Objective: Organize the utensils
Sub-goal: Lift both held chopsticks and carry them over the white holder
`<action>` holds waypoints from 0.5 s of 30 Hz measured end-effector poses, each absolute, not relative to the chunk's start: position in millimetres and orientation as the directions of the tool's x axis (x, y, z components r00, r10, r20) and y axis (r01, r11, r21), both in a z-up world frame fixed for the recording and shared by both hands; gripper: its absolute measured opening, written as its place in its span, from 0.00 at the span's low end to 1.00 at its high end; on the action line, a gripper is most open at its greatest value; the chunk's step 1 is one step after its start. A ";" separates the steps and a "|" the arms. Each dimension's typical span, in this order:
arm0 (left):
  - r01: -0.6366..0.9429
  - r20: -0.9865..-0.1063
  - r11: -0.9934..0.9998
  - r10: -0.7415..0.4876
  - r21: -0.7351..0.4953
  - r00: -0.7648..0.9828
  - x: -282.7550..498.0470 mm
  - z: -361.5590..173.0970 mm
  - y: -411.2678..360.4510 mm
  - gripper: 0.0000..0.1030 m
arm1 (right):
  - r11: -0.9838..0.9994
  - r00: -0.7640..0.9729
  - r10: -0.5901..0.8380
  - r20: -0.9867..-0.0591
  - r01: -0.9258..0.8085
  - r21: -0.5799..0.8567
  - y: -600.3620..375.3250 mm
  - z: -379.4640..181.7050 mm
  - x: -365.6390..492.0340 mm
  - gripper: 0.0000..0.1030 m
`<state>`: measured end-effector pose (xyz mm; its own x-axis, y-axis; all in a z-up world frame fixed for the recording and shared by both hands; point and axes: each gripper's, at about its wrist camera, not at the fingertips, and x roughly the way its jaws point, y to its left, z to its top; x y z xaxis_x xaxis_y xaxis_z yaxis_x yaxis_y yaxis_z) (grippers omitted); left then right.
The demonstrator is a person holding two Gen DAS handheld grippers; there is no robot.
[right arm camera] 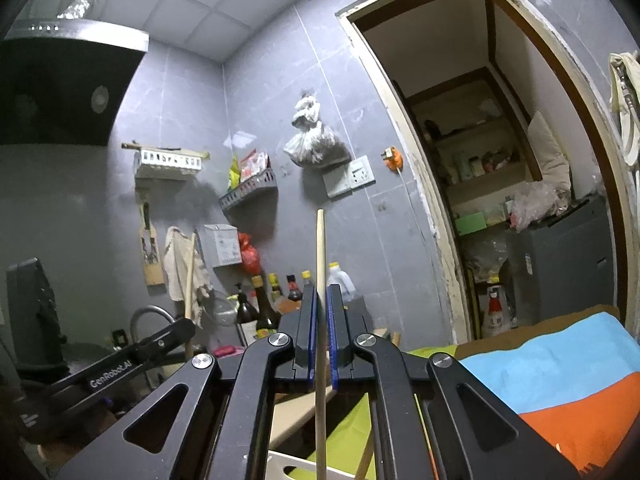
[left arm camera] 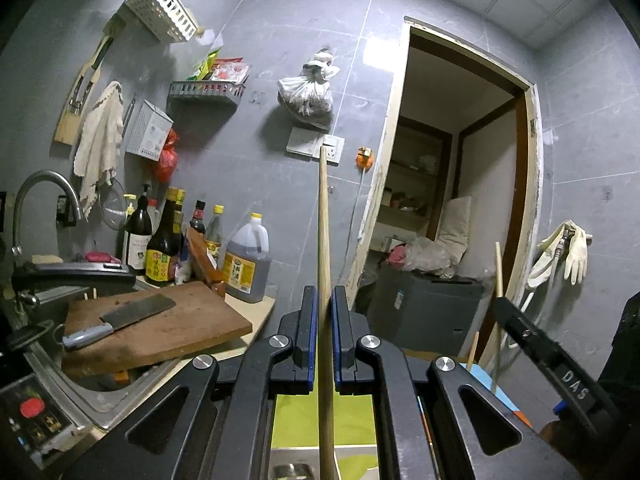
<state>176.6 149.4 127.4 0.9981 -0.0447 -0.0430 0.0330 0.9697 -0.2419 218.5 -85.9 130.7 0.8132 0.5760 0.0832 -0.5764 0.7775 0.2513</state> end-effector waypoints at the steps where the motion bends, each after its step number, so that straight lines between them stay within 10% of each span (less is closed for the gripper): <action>1: 0.033 -0.044 0.970 -0.045 -0.240 0.998 176.8 124.9 148.2 0.04 | 0.778 0.814 0.576 0.079 -0.575 0.252 -85.5 128.8 219.3 0.03; 15: -0.001 -0.059 0.978 -0.012 -0.207 0.998 184.8 100.9 135.6 0.04 | 0.813 0.834 0.551 0.025 -0.543 0.208 -76.1 103.7 217.5 0.03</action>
